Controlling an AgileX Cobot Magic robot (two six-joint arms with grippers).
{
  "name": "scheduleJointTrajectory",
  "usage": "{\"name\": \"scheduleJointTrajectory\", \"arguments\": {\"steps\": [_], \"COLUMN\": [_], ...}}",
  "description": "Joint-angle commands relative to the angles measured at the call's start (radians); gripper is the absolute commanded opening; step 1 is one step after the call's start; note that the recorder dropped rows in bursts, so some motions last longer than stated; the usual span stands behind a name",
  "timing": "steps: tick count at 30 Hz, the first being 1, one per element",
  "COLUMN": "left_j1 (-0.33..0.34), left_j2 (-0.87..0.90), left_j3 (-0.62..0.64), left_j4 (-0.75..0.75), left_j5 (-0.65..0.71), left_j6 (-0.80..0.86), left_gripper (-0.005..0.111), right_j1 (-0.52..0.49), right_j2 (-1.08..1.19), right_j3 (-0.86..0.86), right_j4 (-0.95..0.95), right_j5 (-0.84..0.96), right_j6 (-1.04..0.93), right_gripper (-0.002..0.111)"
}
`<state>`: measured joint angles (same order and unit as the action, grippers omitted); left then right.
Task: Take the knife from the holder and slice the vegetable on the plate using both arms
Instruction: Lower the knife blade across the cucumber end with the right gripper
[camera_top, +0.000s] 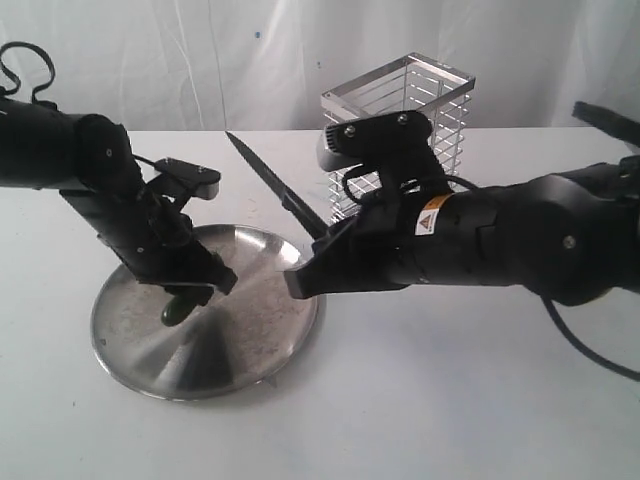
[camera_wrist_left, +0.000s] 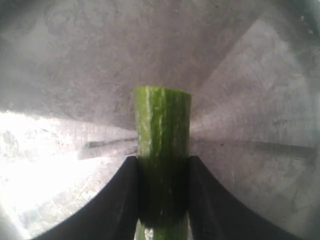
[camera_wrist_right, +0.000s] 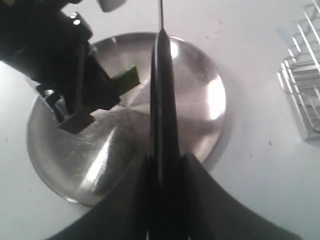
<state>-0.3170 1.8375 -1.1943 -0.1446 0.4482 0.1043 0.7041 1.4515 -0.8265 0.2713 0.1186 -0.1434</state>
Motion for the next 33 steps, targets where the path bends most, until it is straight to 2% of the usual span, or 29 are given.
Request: {"name": "scheduleJointTrajectory", "arguments": {"steps": [1, 3, 5, 10, 11, 19, 29, 33], "left_j1": [-0.005, -0.005, -0.005, -0.005, -0.005, -0.005, -0.005, -0.005], "left_j2": [0.046, 0.048, 0.046, 0.046, 0.046, -0.022, -0.202, -0.261], "left_j3": [0.038, 0.043, 0.043, 0.036, 0.035, 0.027, 0.027, 0.029], "left_j4": [-0.068, -0.096, -0.118, -0.120, -0.120, -0.068, 0.022, 0.027], "left_j5": [-0.037, -0.061, -0.078, -0.080, -0.080, -0.012, 0.065, 0.075], "left_j6": [-0.024, -0.024, -0.025, -0.025, -0.025, -0.018, -0.018, -0.018], "left_gripper": [0.017, 0.018, 0.023, 0.059, 0.060, 0.060, 0.060, 0.060], "right_j1": [-0.047, -0.047, -0.047, -0.044, -0.039, -0.029, 0.064, 0.067], "right_j2": [-0.007, -0.007, -0.005, 0.001, 0.005, 0.067, 0.144, 0.159], "right_j3": [-0.023, -0.029, -0.044, -0.084, -0.095, -0.158, -0.161, -0.161], "right_j4": [-0.099, -0.129, -0.141, -0.141, -0.141, -0.233, -0.327, -0.344], "right_j5": [0.115, 0.132, 0.159, 0.253, 0.275, 0.413, 0.369, 0.325], "right_j6": [-0.016, -0.016, -0.016, -0.104, -0.130, -0.186, -0.136, -0.092], "right_gripper": [0.000, 0.000, 0.000, 0.000, 0.000, 0.000, 0.000, 0.000]}}
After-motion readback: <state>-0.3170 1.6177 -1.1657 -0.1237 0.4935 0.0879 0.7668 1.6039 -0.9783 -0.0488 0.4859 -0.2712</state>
